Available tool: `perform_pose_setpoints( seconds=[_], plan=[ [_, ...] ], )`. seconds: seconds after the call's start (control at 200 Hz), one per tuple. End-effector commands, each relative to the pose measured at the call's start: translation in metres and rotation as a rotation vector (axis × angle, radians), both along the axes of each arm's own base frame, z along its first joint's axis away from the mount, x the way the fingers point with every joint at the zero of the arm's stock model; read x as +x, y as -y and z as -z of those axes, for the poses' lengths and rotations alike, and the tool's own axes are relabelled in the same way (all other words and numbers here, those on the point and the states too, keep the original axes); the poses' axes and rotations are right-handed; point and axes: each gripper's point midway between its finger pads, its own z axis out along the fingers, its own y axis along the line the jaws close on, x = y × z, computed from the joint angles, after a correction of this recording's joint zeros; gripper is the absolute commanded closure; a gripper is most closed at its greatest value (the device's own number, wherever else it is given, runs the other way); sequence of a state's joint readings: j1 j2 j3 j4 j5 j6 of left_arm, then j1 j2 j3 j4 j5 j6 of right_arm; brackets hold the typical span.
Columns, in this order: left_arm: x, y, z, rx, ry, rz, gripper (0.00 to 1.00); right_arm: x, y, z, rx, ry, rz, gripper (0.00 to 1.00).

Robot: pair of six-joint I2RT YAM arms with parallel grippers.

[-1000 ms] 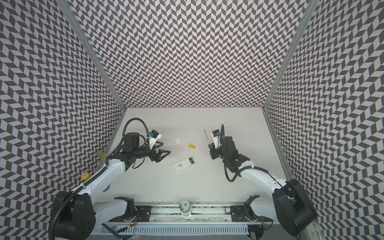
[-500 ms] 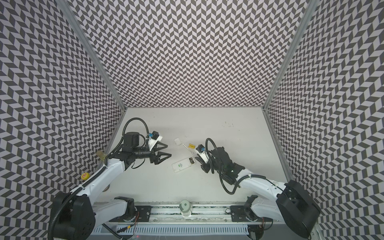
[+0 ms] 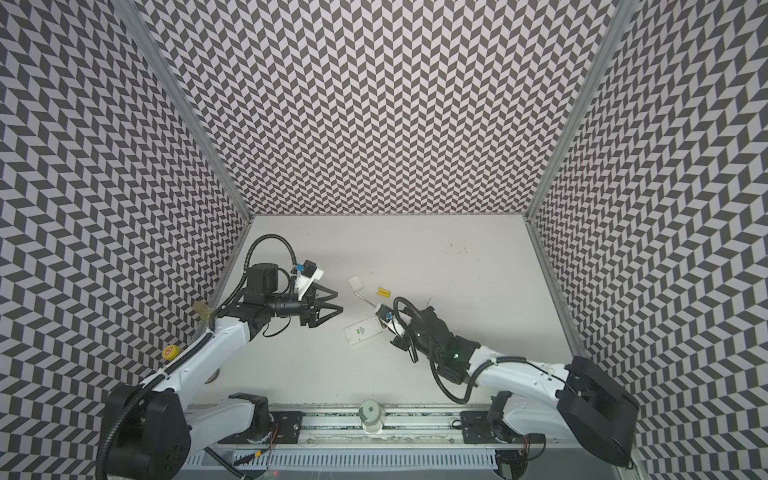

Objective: Unload the batteries from the remote control

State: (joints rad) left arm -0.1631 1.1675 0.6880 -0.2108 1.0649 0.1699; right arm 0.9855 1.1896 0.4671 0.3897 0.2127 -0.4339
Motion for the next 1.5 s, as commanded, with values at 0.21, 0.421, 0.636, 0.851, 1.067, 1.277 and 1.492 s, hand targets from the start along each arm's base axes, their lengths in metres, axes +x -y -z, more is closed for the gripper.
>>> perform_pose_setpoints(
  seconds=[0.21, 0.421, 0.636, 0.851, 1.067, 1.277, 1.492],
  plan=[
    [0.008, 0.006, -0.03, -0.122, -0.139, -0.031, 0.3, 0.015, 0.029, -0.035, -0.172, 0.435, 0.313, 1.0],
    [0.003, 0.009, -0.041, -0.18, -0.204, 0.005, 0.31, 0.006, 0.031, -0.047, -0.273, 0.628, 0.392, 1.0],
    [0.006, 0.011, -0.031, -0.191, -0.281, -0.042, 0.3, -0.003, 0.031, -0.055, -0.4, 0.837, 0.485, 1.0],
    [0.002, 0.019, -0.023, -0.187, -0.317, -0.035, 0.33, -0.005, 0.008, -0.043, -0.439, 0.856, 0.441, 1.0],
    [0.017, 0.01, 0.001, -0.122, -0.319, -0.162, 0.34, -0.005, 0.004, -0.05, -0.444, 0.874, 0.446, 1.0],
    [0.016, 0.012, 0.009, -0.115, -0.333, -0.168, 0.39, -0.006, 0.001, -0.055, -0.432, 0.884, 0.444, 1.0],
    [0.009, 0.018, 0.016, -0.126, -0.366, -0.145, 0.46, -0.011, -0.003, -0.065, -0.399, 0.898, 0.436, 1.0]
  ],
)
